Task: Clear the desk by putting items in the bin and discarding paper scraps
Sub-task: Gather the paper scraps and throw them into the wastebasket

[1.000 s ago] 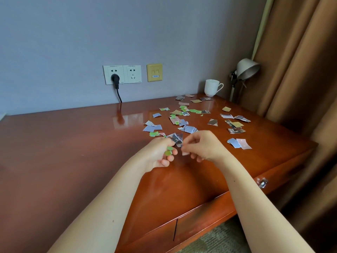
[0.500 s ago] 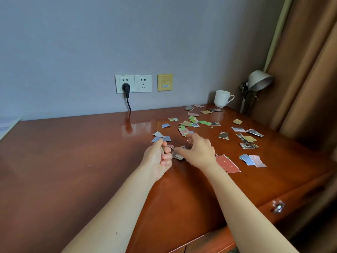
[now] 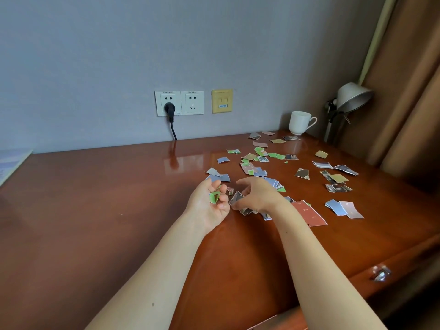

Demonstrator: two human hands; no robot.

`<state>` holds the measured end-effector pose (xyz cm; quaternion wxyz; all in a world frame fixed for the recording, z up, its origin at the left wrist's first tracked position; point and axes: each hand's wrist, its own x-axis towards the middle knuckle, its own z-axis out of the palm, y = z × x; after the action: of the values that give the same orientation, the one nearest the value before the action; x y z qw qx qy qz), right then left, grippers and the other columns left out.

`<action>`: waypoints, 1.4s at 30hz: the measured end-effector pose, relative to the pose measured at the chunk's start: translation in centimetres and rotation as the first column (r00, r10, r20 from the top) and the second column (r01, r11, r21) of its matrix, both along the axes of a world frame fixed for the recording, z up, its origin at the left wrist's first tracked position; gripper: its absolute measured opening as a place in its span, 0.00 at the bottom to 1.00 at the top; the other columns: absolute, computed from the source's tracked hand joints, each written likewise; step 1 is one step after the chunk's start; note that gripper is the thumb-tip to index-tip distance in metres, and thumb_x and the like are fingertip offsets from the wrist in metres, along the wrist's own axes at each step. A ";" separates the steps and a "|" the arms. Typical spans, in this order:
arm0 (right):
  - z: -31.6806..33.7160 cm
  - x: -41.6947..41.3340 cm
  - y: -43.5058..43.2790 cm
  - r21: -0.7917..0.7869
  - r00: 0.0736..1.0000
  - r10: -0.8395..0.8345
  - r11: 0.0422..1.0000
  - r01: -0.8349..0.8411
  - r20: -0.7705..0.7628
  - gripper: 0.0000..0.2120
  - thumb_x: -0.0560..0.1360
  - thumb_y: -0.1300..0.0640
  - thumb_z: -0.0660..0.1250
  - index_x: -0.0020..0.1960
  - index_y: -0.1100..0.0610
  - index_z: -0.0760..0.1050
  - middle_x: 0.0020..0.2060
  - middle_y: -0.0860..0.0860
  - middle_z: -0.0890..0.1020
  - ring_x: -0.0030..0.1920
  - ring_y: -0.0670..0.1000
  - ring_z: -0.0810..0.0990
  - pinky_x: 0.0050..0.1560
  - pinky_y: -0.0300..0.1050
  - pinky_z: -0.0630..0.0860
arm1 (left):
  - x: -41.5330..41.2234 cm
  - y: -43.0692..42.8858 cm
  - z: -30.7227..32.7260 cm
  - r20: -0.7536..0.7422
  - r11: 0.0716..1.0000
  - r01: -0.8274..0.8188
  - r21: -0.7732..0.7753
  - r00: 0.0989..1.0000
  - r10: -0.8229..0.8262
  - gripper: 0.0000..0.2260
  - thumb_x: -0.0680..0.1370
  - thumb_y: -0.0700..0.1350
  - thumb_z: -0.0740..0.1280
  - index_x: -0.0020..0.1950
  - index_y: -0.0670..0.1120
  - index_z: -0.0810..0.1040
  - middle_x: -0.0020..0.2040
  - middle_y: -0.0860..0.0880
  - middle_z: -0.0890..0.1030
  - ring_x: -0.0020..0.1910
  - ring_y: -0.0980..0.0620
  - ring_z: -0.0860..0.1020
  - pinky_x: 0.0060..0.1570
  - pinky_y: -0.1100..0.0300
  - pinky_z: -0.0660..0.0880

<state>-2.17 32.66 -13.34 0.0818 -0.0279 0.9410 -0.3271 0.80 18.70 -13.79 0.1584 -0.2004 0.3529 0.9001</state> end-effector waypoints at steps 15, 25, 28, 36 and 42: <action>-1.1 2.2 -2.3 -0.648 0.898 -0.164 0.745 -0.159 -0.408 0.09 0.74 0.62 0.72 0.53 0.53 0.80 0.46 0.47 0.84 0.48 0.47 0.84 0.51 0.47 0.81 | 1.2 0.4 0.6 -0.073 0.967 0.052 0.251 0.997 -0.035 0.19 0.83 0.51 0.56 0.60 0.38 0.77 0.55 0.38 0.82 0.54 0.43 0.81 0.54 0.52 0.77; -1.4 2.7 -0.8 -0.195 0.770 -0.196 0.976 0.094 -0.607 0.11 0.79 0.48 0.62 0.57 0.46 0.80 0.57 0.44 0.79 0.59 0.45 0.70 0.60 0.45 0.67 | 1.3 0.9 0.3 -0.011 0.994 -0.044 0.100 0.999 0.045 0.10 0.81 0.43 0.58 0.57 0.41 0.75 0.41 0.44 0.78 0.37 0.50 0.78 0.33 0.60 0.78; -1.8 3.1 0.3 0.010 0.832 -0.199 0.971 0.238 -0.518 0.16 0.79 0.45 0.59 0.63 0.47 0.76 0.61 0.47 0.78 0.64 0.50 0.70 0.62 0.48 0.64 | 1.2 1.1 0.3 0.030 0.992 -0.116 0.042 0.993 0.115 0.06 0.80 0.44 0.62 0.54 0.42 0.74 0.39 0.44 0.74 0.31 0.53 0.74 0.22 0.66 0.72; -2.8 3.8 0.1 0.403 0.905 -0.119 0.867 0.295 -0.408 0.33 0.70 0.27 0.57 0.59 0.53 0.75 0.60 0.52 0.74 0.64 0.55 0.69 0.64 0.52 0.66 | 1.8 0.8 0.3 -0.026 0.996 0.041 0.085 0.999 -0.039 0.14 0.82 0.49 0.57 0.43 0.42 0.73 0.29 0.50 0.72 0.17 0.58 0.65 0.15 0.70 0.60; -3.3 3.4 -0.6 0.380 0.892 -0.069 0.888 0.259 -0.447 0.25 0.75 0.33 0.59 0.56 0.53 0.76 0.58 0.52 0.75 0.62 0.55 0.71 0.63 0.51 0.68 | 1.8 0.5 -0.2 -0.034 0.988 0.110 0.112 0.994 -0.106 0.14 0.82 0.48 0.56 0.40 0.42 0.70 0.30 0.50 0.71 0.16 0.58 0.65 0.14 0.70 0.60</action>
<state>1.25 32.04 -16.63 -0.1478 0.0025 0.9836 -0.1036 2.59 19.25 -14.00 0.2131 -0.1589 0.3137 0.9115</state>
